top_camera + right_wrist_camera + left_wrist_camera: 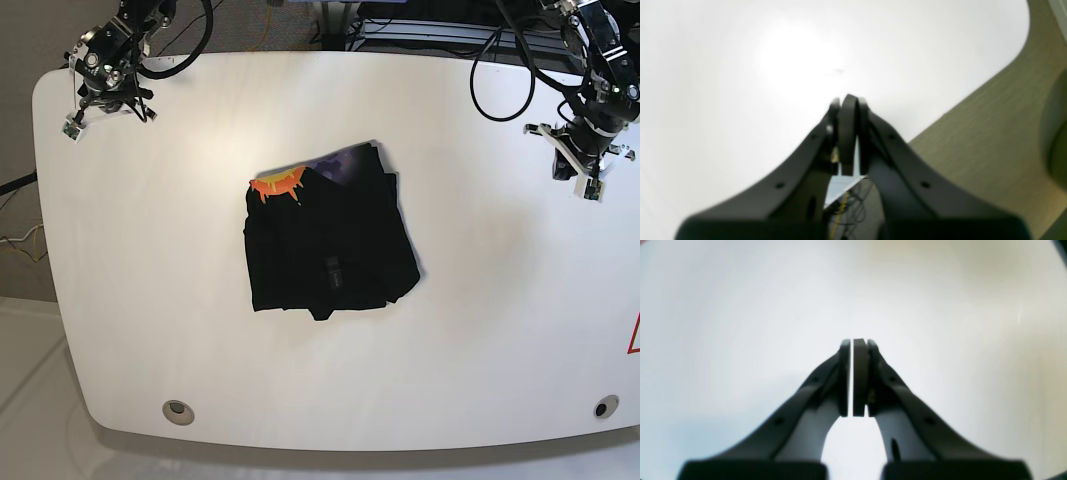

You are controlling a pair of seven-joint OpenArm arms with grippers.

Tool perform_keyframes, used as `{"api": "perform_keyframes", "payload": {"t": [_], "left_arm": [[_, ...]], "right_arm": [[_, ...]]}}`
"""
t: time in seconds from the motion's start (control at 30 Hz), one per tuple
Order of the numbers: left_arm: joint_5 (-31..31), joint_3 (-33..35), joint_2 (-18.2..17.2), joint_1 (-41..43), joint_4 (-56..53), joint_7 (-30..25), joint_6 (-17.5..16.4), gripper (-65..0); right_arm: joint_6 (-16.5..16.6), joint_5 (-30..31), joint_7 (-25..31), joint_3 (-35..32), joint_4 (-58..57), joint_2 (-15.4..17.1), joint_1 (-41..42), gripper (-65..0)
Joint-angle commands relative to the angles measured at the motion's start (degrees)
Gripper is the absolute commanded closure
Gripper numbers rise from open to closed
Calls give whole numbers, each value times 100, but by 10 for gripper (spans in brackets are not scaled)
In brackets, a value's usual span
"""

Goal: Fold the T-shirt properly

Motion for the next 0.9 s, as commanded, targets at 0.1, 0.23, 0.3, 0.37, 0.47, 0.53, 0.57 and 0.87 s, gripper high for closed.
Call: {"api": "perform_keyframes", "payload": {"t": [0.1, 0.23, 0.3, 0.37, 0.47, 0.53, 0.57, 0.87], "left_arm": [[-28, 139, 8, 158, 75, -113, 0, 0], [-10, 279, 25, 299, 67, -113, 9, 0], [-10, 341, 61, 396, 58, -113, 9, 0], [-1, 376, 122, 466, 58, -113, 9, 0], [78, 385, 166, 607, -12, -113, 9, 0], [201, 385, 193, 668, -109, -113, 9, 0], [245, 385, 193, 677, -162, -113, 9, 0], [676, 675, 280, 659, -1419, -131, 18, 0]], "right_arm": [[-295, -30, -47, 20, 88, 54, -142, 0], [-532, -39, -91, 161, 18, 54, -204, 0], [-585, -22, -100, 389, -61, 54, -213, 0], [-585, -13, -135, 627, -123, 54, -213, 0], [-585, -13, -170, 838, -211, 54, -248, 0], [-594, -13, -214, 943, -316, 54, -265, 0], [-594, -13, -232, 987, -378, 54, -274, 0], [-594, -4, -285, 1488, -1213, 54, -336, 0]]}}
